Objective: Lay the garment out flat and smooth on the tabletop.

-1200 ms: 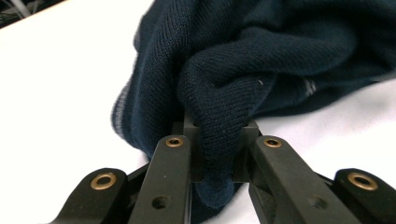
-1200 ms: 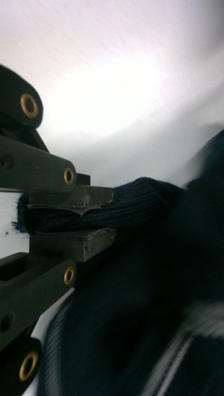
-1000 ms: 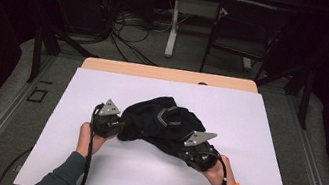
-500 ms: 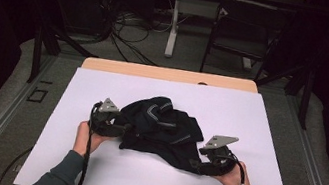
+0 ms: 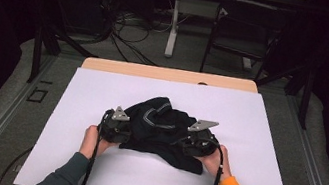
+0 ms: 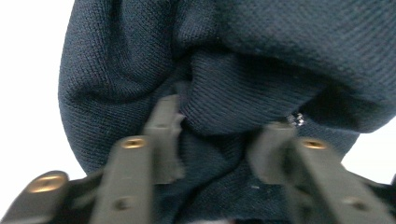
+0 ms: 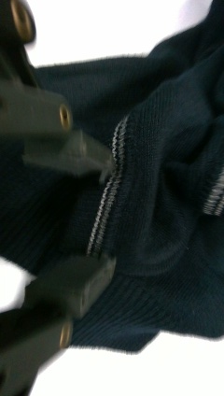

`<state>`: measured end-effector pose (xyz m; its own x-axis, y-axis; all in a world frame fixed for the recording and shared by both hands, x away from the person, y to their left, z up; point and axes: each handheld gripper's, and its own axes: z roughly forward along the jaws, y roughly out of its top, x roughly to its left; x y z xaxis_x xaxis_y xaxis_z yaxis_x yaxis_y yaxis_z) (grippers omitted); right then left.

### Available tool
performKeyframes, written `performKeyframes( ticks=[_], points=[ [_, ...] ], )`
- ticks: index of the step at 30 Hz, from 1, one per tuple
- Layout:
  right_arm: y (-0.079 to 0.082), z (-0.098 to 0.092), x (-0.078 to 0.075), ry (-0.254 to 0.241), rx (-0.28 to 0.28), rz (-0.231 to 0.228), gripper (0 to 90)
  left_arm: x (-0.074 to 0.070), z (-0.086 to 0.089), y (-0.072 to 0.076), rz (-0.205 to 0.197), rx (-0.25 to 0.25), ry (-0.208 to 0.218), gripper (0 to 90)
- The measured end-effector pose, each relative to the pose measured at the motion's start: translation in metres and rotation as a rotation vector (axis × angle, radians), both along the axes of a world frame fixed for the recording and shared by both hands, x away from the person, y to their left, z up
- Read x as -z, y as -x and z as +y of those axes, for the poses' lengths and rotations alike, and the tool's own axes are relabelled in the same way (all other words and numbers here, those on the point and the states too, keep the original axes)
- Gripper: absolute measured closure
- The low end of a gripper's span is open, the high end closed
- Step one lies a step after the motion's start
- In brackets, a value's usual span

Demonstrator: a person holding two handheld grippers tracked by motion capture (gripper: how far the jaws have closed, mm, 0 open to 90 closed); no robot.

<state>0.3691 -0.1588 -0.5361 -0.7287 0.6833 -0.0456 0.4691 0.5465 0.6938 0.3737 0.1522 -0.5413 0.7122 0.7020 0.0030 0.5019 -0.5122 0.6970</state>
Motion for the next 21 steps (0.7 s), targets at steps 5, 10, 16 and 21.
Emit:
performKeyframes(
  ticks=[5,10,16,21],
  points=[
    [0.000,-0.001,-0.004,0.010,0.012,-0.023,86.3,-0.003,0.002,0.001,-0.023,-0.003,0.016,77.4],
    [-0.006,-0.026,-0.040,-0.056,0.126,-0.143,88.0,-0.018,0.012,-0.003,-0.120,-0.097,0.090,77.8],
    [-0.021,-0.029,-0.025,-0.055,0.157,-0.075,81.5,-0.010,0.011,-0.010,-0.035,-0.131,0.051,54.7],
    [-0.009,-0.025,-0.021,0.004,0.106,-0.035,48.4,-0.022,0.014,0.003,-0.035,-0.118,0.043,33.5]
  ],
)
